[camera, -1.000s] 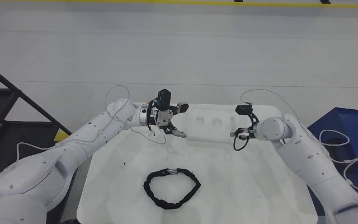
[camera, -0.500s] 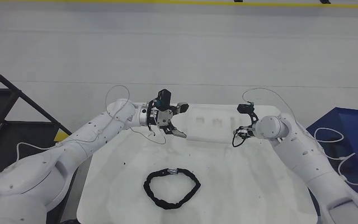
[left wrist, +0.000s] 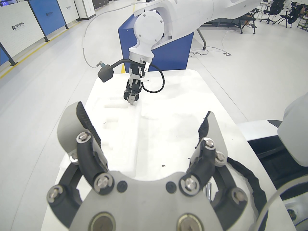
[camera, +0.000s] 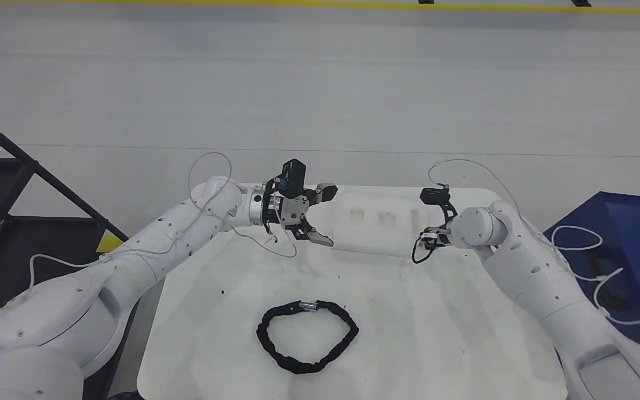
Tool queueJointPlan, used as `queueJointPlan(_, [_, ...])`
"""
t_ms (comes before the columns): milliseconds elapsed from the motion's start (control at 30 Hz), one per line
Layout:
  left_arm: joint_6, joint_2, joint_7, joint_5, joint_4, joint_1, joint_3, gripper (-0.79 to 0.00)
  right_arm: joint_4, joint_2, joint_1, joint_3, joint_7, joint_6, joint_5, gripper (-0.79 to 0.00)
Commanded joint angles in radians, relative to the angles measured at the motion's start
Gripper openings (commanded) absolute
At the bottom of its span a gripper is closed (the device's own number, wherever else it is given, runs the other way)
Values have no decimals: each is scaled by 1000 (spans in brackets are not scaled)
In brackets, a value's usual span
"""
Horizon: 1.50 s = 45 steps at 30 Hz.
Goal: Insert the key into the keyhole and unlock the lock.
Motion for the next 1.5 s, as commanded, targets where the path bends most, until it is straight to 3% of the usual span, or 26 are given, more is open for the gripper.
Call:
queueJointPlan(0, [0, 0, 0, 0, 0, 0, 0, 0, 5, -3, 2, -1, -2, 1, -6, -785])
queueJointPlan(233, [0, 0, 0, 0, 0, 0, 0, 0, -41, 0, 12, 8, 14, 4, -68, -785])
queueJointPlan(533, [0, 0, 0, 0, 0, 0, 0, 0, -228, 43, -32, 101, 101, 53, -132, -785])
queueJointPlan(733, [0, 0, 0, 0, 0, 0, 0, 0, -455, 92, -130, 249, 170, 86, -100, -785])
queueJointPlan(1000, [0, 0, 0, 0, 0, 0, 0, 0, -805, 147, -339, 490, 241, 168, -11, -785])
queueJointPlan(1233, [0, 0, 0, 0, 0, 0, 0, 0, -918, 163, -471, 646, 198, 243, 119, -785])
queueJointPlan(1467, [0, 0, 0, 0, 0, 0, 0, 0, -994, 168, -546, 716, 146, 299, 175, -785])
